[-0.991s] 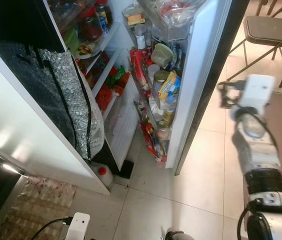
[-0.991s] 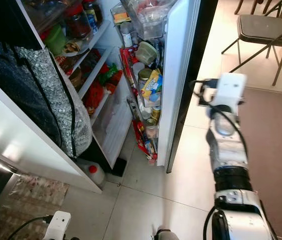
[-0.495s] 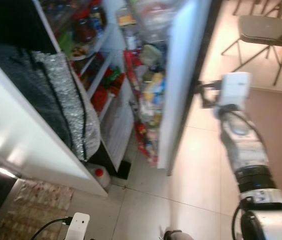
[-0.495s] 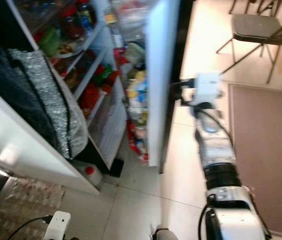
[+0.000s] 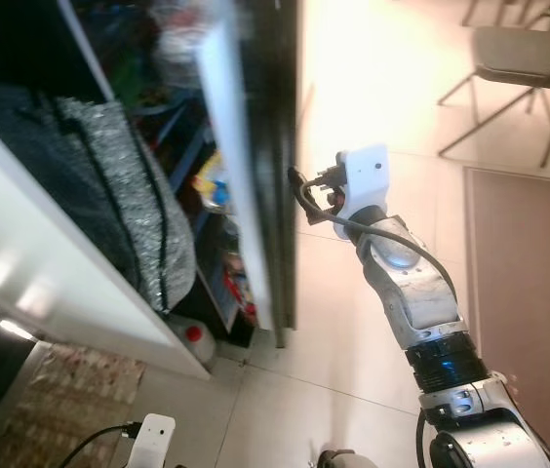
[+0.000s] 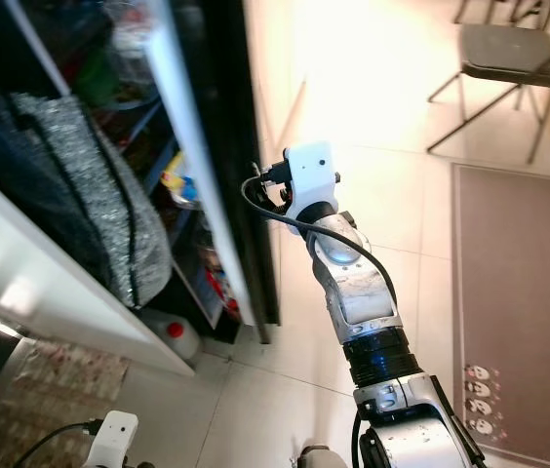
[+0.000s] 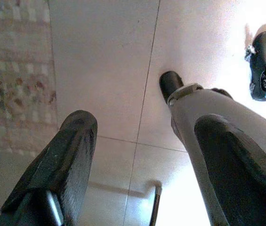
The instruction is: Restocking fridge
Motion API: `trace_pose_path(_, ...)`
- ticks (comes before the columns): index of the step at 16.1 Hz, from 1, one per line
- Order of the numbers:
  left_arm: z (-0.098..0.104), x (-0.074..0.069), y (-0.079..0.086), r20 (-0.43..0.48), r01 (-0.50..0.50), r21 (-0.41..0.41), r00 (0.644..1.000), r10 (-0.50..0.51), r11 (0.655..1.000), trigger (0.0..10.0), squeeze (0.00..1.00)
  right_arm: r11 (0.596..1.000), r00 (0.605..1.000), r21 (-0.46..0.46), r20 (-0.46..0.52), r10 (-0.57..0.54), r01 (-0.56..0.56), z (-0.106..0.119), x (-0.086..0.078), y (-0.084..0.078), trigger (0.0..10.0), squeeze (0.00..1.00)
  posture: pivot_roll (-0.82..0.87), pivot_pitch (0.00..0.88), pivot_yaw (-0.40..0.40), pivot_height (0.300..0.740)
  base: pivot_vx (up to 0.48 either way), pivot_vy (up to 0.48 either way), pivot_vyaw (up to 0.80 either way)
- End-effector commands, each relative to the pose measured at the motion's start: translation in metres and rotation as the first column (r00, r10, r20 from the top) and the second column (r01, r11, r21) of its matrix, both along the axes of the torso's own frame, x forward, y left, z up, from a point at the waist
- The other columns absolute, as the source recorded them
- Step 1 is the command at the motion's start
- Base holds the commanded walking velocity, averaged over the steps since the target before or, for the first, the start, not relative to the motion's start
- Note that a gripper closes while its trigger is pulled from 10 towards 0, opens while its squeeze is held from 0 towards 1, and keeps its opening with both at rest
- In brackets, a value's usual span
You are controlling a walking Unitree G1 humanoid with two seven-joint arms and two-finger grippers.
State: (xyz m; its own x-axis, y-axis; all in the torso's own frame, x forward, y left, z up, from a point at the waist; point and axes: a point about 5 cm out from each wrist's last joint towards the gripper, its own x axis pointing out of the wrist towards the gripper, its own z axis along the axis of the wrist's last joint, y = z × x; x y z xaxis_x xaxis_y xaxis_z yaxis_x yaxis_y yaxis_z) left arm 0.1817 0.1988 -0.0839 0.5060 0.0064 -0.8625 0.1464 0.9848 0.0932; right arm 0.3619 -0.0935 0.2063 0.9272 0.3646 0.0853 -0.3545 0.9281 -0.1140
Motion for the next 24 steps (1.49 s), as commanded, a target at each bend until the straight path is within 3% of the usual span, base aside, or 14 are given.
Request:
trace_pose_path(1, -0.004, -0.011, 0.006, -0.042, -0.013, 0.014, 0.999, 0.013, 1.000, 10.0, 0.00, 1.000, 1.000, 0.008, 0.017, 0.012, -0.012, 0.006, -0.002, 0.002, 10.0, 0.00, -0.10, 0.162, 0.097, 0.740, 0.000, 0.000, 0.00)
trace_pose_path(2, -0.004, -0.009, 0.004, -0.038, -0.016, 0.009, 0.999, 0.016, 1.000, 10.0, 0.00, 0.957, 0.957, 0.035, -0.034, 0.288, -0.287, -0.006, -0.032, 0.060, 10.0, 0.00, -0.11, 0.152, 0.086, 0.740, 0.000, 0.000, 0.00)
trace_pose_path(3, -0.004, -0.009, 0.003, -0.036, -0.018, 0.008, 0.999, 0.018, 1.000, 10.0, 0.00, 0.911, 0.910, 0.061, -0.054, 0.411, -0.408, -0.010, -0.050, 0.083, 10.0, 0.00, -0.12, 0.150, 0.083, 0.740, 0.000, 0.000, 0.00)
trace_pose_path(16, -0.004, -0.008, 0.003, -0.036, -0.015, 0.005, 0.999, 0.015, 1.000, 10.0, 0.00, 0.931, 0.926, 0.053, -0.093, 0.365, -0.361, -0.012, -0.051, 0.068, 10.0, 0.00, -0.12, 0.146, 0.084, 0.740, 0.000, 0.000, 0.00)
trace_pose_path(17, -0.004, -0.009, 0.003, -0.037, -0.016, 0.006, 0.999, 0.016, 1.000, 10.0, 0.00, 0.945, 0.942, 0.073, -0.084, 0.324, -0.318, -0.011, -0.051, 0.062, 10.0, 0.00, -0.12, 0.149, 0.082, 0.740, 0.000, 0.000, 0.00)
trace_pose_path(18, -0.004, -0.009, 0.003, -0.038, -0.015, 0.007, 0.999, 0.015, 1.000, 10.0, 0.00, 0.981, 0.983, 0.106, -0.074, 0.170, -0.162, -0.009, -0.046, 0.034, 10.0, 0.00, -0.12, 0.154, 0.081, 0.740, 0.000, 0.000, 0.00)
trace_pose_path(19, -0.004, -0.009, 0.003, -0.040, -0.013, 0.009, 0.999, 0.013, 1.000, 10.0, 0.00, 0.975, 0.987, 0.159, -0.063, -0.144, 0.153, -0.007, -0.047, -0.031, 10.0, 0.00, -0.13, 0.157, 0.080, 0.740, 0.000, 0.000, 0.00)
trace_pose_path(20, -0.004, -0.009, 0.003, -0.040, -0.012, 0.009, 0.999, 0.012, 1.000, 10.0, 0.00, 0.967, 0.979, 0.153, -0.055, -0.197, 0.204, -0.006, -0.049, -0.044, 10.0, 0.00, -0.13, 0.158, 0.081, 0.740, 0.000, 0.000, 0.00)
trace_pose_path(21, -0.004, -0.009, 0.003, -0.041, -0.007, 0.012, 0.999, 0.007, 1.000, 10.0, 0.00, 0.917, 0.925, 0.123, -0.032, -0.377, 0.378, -0.009, -0.055, -0.088, 10.0, 0.00, -0.14, 0.159, 0.080, 0.740, 0.000, 0.000, 0.00)
trace_pose_path(22, -0.004, -0.009, 0.003, -0.042, -0.005, 0.013, 0.999, 0.006, 1.000, 10.0, 0.00, 0.878, 0.885, 0.116, -0.027, -0.465, 0.465, -0.012, -0.059, -0.108, 10.0, 0.00, -0.14, 0.158, 0.079, 0.740, 0.000, 0.000, 0.00)
trace_pose_path(23, -0.004, -0.009, 0.003, -0.042, -0.005, 0.013, 0.999, 0.006, 1.000, 10.0, 0.00, 0.778, 0.788, 0.128, -0.056, -0.613, 0.615, -0.021, -0.068, -0.145, 10.0, 0.00, -0.13, 0.158, 0.079, 0.740, 0.000, 0.000, 0.00)
trace_pose_path(24, -0.004, -0.009, 0.003, -0.041, -0.005, 0.013, 0.999, 0.006, 1.000, 10.0, 0.00, 0.735, 0.743, 0.109, -0.068, -0.666, 0.669, -0.029, -0.074, -0.162, 10.0, 0.00, -0.14, 0.158, 0.080, 0.740, 0.000, 0.000, 0.00)
